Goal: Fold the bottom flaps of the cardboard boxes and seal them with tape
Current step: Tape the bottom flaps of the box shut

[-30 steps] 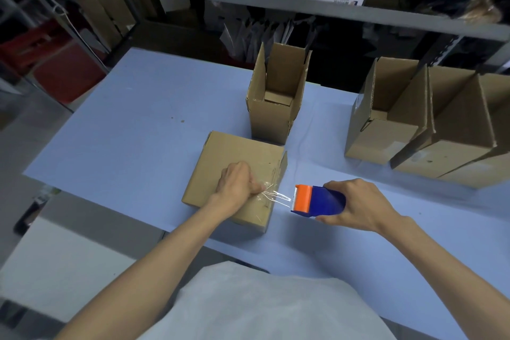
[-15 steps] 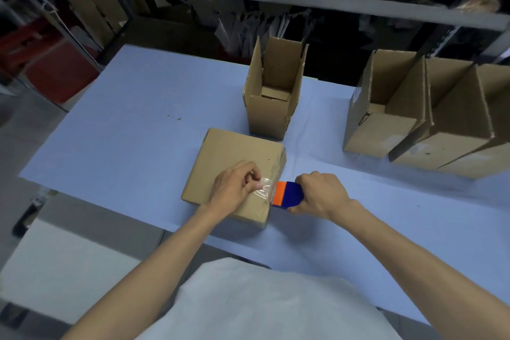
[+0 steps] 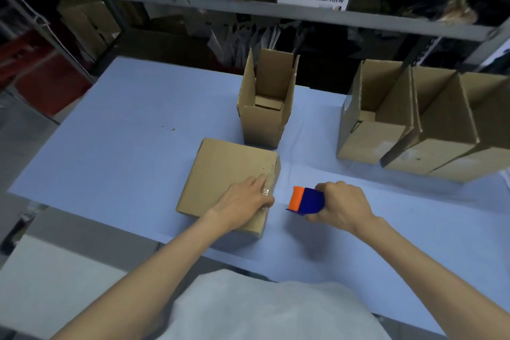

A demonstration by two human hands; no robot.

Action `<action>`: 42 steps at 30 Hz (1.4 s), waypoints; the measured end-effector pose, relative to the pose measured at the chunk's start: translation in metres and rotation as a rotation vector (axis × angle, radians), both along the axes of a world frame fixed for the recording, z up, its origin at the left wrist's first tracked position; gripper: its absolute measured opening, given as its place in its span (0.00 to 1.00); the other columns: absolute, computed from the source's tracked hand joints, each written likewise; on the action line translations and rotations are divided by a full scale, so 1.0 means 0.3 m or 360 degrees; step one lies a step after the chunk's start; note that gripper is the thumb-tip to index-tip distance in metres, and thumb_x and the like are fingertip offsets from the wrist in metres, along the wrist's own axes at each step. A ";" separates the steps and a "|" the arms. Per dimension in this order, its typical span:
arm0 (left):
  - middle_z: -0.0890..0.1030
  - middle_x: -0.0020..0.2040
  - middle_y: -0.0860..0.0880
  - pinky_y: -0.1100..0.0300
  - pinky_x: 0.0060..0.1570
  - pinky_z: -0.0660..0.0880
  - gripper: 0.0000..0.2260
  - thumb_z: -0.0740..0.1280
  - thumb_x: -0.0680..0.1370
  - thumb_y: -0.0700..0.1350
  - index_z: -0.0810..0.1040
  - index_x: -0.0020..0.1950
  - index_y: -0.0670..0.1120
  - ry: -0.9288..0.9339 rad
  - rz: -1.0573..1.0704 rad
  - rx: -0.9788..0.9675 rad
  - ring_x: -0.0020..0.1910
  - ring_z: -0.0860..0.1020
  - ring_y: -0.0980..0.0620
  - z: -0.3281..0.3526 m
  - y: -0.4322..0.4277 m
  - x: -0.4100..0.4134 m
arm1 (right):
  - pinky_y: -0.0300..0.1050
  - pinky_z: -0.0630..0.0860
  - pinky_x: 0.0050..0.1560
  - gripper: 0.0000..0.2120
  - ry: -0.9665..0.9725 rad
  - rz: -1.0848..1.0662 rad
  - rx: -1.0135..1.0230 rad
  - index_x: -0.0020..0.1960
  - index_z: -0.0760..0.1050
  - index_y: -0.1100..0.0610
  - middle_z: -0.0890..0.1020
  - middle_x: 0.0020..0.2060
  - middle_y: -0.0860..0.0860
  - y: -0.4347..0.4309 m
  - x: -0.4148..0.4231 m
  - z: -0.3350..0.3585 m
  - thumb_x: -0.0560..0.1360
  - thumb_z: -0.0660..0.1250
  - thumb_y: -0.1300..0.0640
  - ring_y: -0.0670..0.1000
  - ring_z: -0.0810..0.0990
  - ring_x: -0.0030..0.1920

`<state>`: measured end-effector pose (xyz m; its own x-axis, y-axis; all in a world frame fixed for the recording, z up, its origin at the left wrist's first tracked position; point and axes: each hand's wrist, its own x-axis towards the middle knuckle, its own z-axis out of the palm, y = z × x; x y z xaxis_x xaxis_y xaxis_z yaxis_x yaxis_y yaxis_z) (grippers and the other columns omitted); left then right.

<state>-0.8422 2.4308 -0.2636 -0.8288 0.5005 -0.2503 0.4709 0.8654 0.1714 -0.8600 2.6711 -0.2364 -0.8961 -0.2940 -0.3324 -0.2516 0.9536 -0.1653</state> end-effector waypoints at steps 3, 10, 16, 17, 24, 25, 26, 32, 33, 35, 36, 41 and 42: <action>0.57 0.44 0.51 0.56 0.33 0.62 0.04 0.61 0.80 0.46 0.75 0.51 0.54 0.0000 -0.0018 -0.0062 0.47 0.69 0.47 0.017 0.016 -0.002 | 0.43 0.76 0.39 0.22 0.0028 -0.0100 -0.0188 0.49 0.75 0.50 0.82 0.41 0.46 0.022 -0.005 0.037 0.62 0.73 0.38 0.50 0.79 0.41; 0.80 0.54 0.48 0.61 0.49 0.77 0.11 0.58 0.83 0.46 0.77 0.60 0.49 -0.0681 0.1311 0.1642 0.47 0.79 0.53 0.114 0.067 -0.024 | 0.40 0.78 0.38 0.33 0.0277 -0.0046 -0.0975 0.58 0.77 0.50 0.81 0.45 0.41 0.057 0.018 0.148 0.58 0.77 0.36 0.47 0.80 0.43; 0.83 0.41 0.49 0.57 0.46 0.78 0.13 0.60 0.82 0.50 0.80 0.49 0.45 -0.1050 0.1394 0.2182 0.42 0.81 0.52 0.224 0.098 -0.027 | 0.37 0.78 0.41 0.36 0.0333 0.0087 -0.1126 0.61 0.76 0.53 0.82 0.51 0.46 0.027 0.020 0.193 0.58 0.77 0.38 0.47 0.80 0.48; 0.83 0.42 0.48 0.57 0.47 0.78 0.12 0.61 0.82 0.49 0.80 0.50 0.44 -0.1015 0.1367 0.2148 0.43 0.81 0.52 0.233 0.095 -0.027 | 0.36 0.78 0.41 0.36 0.0345 0.0089 -0.1138 0.61 0.76 0.53 0.82 0.51 0.46 0.025 0.018 0.196 0.58 0.78 0.39 0.46 0.80 0.48; 0.83 0.39 0.49 0.55 0.46 0.78 0.04 0.69 0.77 0.42 0.83 0.44 0.45 -0.0525 0.1448 0.1773 0.40 0.79 0.53 0.268 0.082 -0.039 | 0.38 0.79 0.41 0.37 0.0376 0.0178 -0.1037 0.62 0.75 0.53 0.83 0.52 0.47 0.012 0.006 0.205 0.59 0.76 0.37 0.48 0.80 0.49; 0.83 0.38 0.50 0.55 0.45 0.78 0.04 0.70 0.76 0.42 0.83 0.43 0.46 -0.0462 0.1448 0.1687 0.39 0.79 0.53 0.265 0.076 -0.040 | 0.39 0.79 0.41 0.37 0.0393 0.0194 -0.1003 0.62 0.75 0.53 0.83 0.52 0.47 0.011 0.003 0.204 0.59 0.75 0.36 0.48 0.80 0.48; 0.83 0.37 0.51 0.55 0.45 0.79 0.04 0.70 0.76 0.42 0.83 0.43 0.46 -0.0435 0.1449 0.1622 0.37 0.79 0.54 0.263 0.072 -0.041 | 0.39 0.79 0.41 0.37 0.0403 0.0209 -0.0971 0.62 0.75 0.53 0.83 0.51 0.47 0.009 -0.002 0.204 0.59 0.74 0.35 0.48 0.80 0.48; 0.79 0.33 0.56 0.63 0.38 0.72 0.07 0.71 0.75 0.44 0.80 0.36 0.49 -0.0263 0.1472 0.1189 0.36 0.77 0.56 0.214 0.041 -0.064 | 0.40 0.79 0.40 0.35 0.0308 0.0262 -0.0824 0.62 0.75 0.52 0.83 0.50 0.47 0.016 -0.007 0.177 0.60 0.77 0.37 0.49 0.80 0.47; 0.78 0.32 0.57 0.64 0.38 0.70 0.08 0.72 0.74 0.45 0.80 0.35 0.49 -0.0227 0.1513 0.1139 0.36 0.76 0.58 0.202 0.021 -0.072 | 0.41 0.80 0.40 0.35 0.0310 0.0245 -0.0795 0.62 0.75 0.52 0.83 0.50 0.47 0.031 -0.001 0.173 0.59 0.78 0.38 0.50 0.81 0.47; 0.77 0.30 0.58 0.65 0.38 0.68 0.09 0.73 0.72 0.45 0.79 0.32 0.49 -0.0253 0.1540 0.1108 0.34 0.75 0.61 0.183 -0.005 -0.083 | 0.44 0.80 0.39 0.35 0.0326 0.0207 -0.0772 0.61 0.76 0.51 0.84 0.48 0.47 0.063 0.011 0.169 0.58 0.79 0.39 0.50 0.81 0.45; 0.77 0.30 0.59 0.65 0.37 0.68 0.10 0.73 0.72 0.45 0.78 0.31 0.49 -0.0286 0.1544 0.1096 0.33 0.74 0.62 0.175 -0.009 -0.086 | 0.44 0.80 0.38 0.35 0.0321 0.0202 -0.0766 0.61 0.76 0.51 0.84 0.48 0.46 0.072 0.014 0.169 0.58 0.79 0.39 0.50 0.81 0.45; 0.77 0.29 0.59 0.65 0.33 0.67 0.09 0.71 0.71 0.43 0.78 0.30 0.47 -0.0183 0.1613 0.0942 0.35 0.76 0.57 0.138 -0.015 -0.076 | 0.36 0.75 0.36 0.33 0.0270 0.0174 -0.0681 0.59 0.77 0.49 0.83 0.45 0.45 0.083 0.030 0.156 0.58 0.78 0.39 0.46 0.79 0.41; 0.76 0.30 0.60 0.64 0.35 0.67 0.10 0.71 0.72 0.43 0.78 0.30 0.49 -0.0142 0.1621 0.0934 0.36 0.76 0.56 0.133 -0.021 -0.074 | 0.35 0.74 0.36 0.32 0.0282 0.0154 -0.0655 0.58 0.77 0.49 0.83 0.45 0.45 0.084 0.032 0.148 0.58 0.78 0.39 0.46 0.79 0.40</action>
<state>-0.8644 2.4243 -0.2237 -0.9038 -0.3244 -0.2793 -0.4257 0.6126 0.6660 -0.8504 2.6964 -0.1920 -0.8907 -0.4545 -0.0144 -0.3946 0.7883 -0.4720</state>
